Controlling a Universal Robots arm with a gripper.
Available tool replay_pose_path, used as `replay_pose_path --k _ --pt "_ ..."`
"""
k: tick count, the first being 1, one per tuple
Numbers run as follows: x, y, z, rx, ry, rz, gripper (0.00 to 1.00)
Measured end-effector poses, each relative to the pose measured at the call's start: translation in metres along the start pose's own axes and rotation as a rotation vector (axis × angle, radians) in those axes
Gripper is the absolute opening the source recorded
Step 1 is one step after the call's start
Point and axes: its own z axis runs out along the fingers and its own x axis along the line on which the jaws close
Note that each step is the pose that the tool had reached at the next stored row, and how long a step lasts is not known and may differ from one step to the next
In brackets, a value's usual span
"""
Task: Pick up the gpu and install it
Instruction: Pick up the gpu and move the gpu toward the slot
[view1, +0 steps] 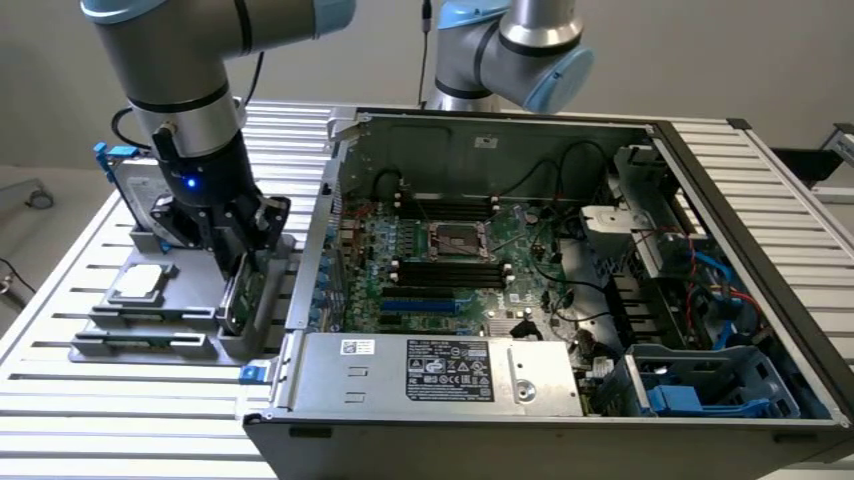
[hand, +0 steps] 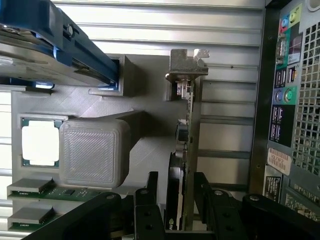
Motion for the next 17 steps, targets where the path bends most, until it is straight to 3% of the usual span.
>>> replay_pose_path --k 5,11,13,14,16,17 --pt "0.0005 0.0000 0.0006 0.0032 -0.0069 0.001 0.42" --pt "0.0012 0.0001 0.0009 0.0043 -0.0072 0.003 0.42" --pt "0.0012 0.0001 0.0010 0.0042 -0.0073 0.003 0.40" --pt "0.0012 0.0000 0.0010 0.0042 -0.0073 0.003 0.34" --pt "0.0012 0.0000 0.0009 0.0043 -0.0072 0.003 0.34" --pt "0.0012 0.0000 0.0009 0.0043 -0.0072 0.003 0.27"
